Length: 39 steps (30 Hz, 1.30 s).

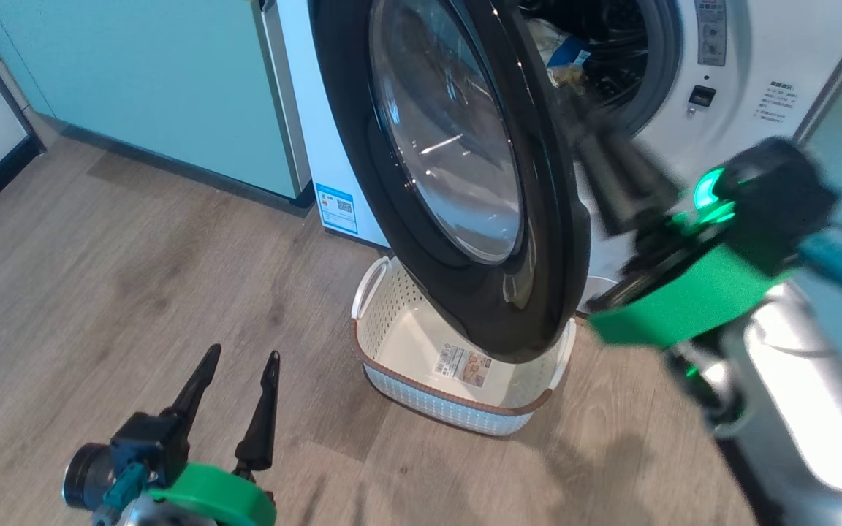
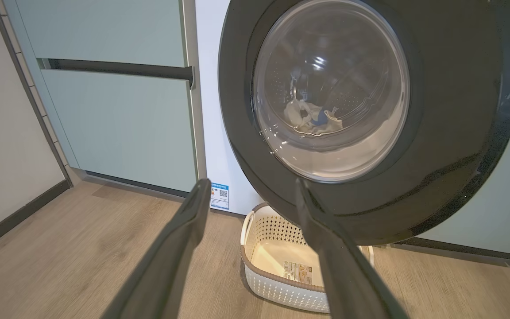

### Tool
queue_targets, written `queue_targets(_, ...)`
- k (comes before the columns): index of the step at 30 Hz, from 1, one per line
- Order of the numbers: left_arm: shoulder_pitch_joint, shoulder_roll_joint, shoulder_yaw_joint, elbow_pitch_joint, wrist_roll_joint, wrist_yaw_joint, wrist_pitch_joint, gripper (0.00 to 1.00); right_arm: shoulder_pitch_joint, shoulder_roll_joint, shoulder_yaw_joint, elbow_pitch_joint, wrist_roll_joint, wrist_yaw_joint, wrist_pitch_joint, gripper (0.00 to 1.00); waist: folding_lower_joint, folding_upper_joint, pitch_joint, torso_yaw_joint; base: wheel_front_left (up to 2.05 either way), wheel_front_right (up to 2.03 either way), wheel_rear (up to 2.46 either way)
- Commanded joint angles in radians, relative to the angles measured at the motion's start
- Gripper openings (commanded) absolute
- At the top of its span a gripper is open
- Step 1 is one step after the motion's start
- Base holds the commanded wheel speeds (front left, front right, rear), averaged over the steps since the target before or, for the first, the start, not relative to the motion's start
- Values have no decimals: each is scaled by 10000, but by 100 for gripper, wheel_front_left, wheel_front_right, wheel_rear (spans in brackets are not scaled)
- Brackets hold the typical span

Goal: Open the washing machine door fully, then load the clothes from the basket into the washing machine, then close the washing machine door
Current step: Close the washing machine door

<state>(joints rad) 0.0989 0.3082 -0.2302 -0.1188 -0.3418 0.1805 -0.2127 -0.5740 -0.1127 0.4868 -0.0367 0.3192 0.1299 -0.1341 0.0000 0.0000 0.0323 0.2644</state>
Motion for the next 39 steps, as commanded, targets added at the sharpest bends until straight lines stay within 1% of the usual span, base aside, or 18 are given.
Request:
queue_targets(1, -440, 179, 347, -334, 77, 65, -98, 100, -173, 202, 501, -429, 183, 8, 226, 0, 0, 0, -24, 25, 0, 0, 0)
queue_targets(6, -424, 182, 330, -400, 13, 41, -121, 100, 513, 129, 1620, -222, 681, 8, 780, 0, 0, 0, -27, 49, 0, 0, 0)
queue_targets(11, -450, 186, 316, -448, 6, 62, -147, 100, 1104, 115, 2102, 420, 1038, 8, 852, 0, 0, 0, 73, 19, 0, 0, 0)
queue_targets(15, -487, 173, 289, -420, -1, 71, -167, 100, 1293, 122, 2389, 1021, 1223, 8, 798, 0, 0, 0, 118, -28, 0, 0, 0)
queue_targets(22, -554, 152, 230, -360, -5, 67, -201, 100, 1290, 138, 2378, 1867, 1365, 8, 590, 0, 0, 0, 166, -76, 0, 0, 0)
queue_targets(29, -593, 140, 185, -323, -11, 76, -238, 100, 1159, 69, 1948, 2581, 1357, 8, 361, 0, 0, 0, 199, -98, 0, 0, 0)
queue_targets(39, -657, 151, 139, -273, -28, 78, -287, 100, 958, 2, 1316, 3193, 1251, 8, 172, 0, 0, 0, 304, -139, 0, 0, 0)
